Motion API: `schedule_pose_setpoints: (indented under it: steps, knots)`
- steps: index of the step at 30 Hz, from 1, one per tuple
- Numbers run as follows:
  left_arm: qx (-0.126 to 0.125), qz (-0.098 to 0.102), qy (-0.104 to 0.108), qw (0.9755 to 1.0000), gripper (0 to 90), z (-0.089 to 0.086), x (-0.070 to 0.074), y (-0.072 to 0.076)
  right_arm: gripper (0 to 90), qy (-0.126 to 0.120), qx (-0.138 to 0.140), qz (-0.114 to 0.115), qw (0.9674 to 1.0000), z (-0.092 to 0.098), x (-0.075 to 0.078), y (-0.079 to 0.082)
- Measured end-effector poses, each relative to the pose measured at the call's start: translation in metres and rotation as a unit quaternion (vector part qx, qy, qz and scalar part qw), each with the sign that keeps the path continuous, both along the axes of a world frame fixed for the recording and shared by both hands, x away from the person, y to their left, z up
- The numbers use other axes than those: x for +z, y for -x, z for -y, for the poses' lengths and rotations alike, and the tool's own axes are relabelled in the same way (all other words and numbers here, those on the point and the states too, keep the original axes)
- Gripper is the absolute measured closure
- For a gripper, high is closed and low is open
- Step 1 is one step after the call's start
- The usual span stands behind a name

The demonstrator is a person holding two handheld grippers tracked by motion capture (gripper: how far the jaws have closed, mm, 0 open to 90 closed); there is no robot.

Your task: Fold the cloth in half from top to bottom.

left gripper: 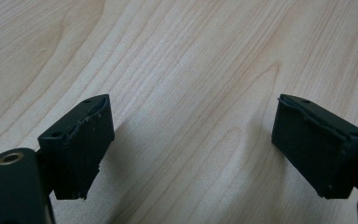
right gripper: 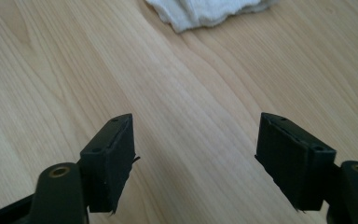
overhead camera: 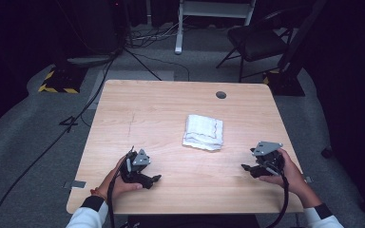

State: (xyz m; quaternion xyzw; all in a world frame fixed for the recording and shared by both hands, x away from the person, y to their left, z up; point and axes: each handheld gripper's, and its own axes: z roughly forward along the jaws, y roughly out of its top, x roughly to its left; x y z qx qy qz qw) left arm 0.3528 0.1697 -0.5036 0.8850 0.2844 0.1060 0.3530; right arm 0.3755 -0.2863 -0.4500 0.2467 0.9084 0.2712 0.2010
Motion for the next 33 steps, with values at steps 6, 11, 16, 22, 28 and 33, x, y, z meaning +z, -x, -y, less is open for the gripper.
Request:
schedule_pose_setpoints:
  steps: [6,11,16,22,28,33]
  knots:
    - [-0.004,0.001,-0.001,1.0,13.0,0.0,0.0,-0.001,28.4,-0.008,-0.011,0.0,0.9999,0.015,-0.008,0.009]
    - [0.001,0.0,0.001,1.0,13.1,0.0,0.0,0.001,28.3,-0.025,-0.027,-0.004,0.9993,0.033,-0.019,0.018]
    - [0.0,-0.001,0.001,1.0,13.1,0.001,0.0,0.0,27.7,-0.048,-0.037,-0.013,0.9981,0.05,-0.027,0.026]
    - [0.0,-0.001,0.001,1.0,13.1,0.001,0.0,0.001,26.1,-0.076,-0.057,-0.02,0.9953,0.066,-0.04,0.03]
    - [0.0,-0.001,0.001,1.0,13.1,0.001,0.0,0.001,22.7,-0.114,-0.072,-0.023,0.9906,0.074,-0.048,0.028]
    - [0.0,0.0,0.001,1.0,13.0,0.001,0.0,0.001,19.5,-0.141,-0.095,-0.027,0.985,0.08,-0.053,0.026]
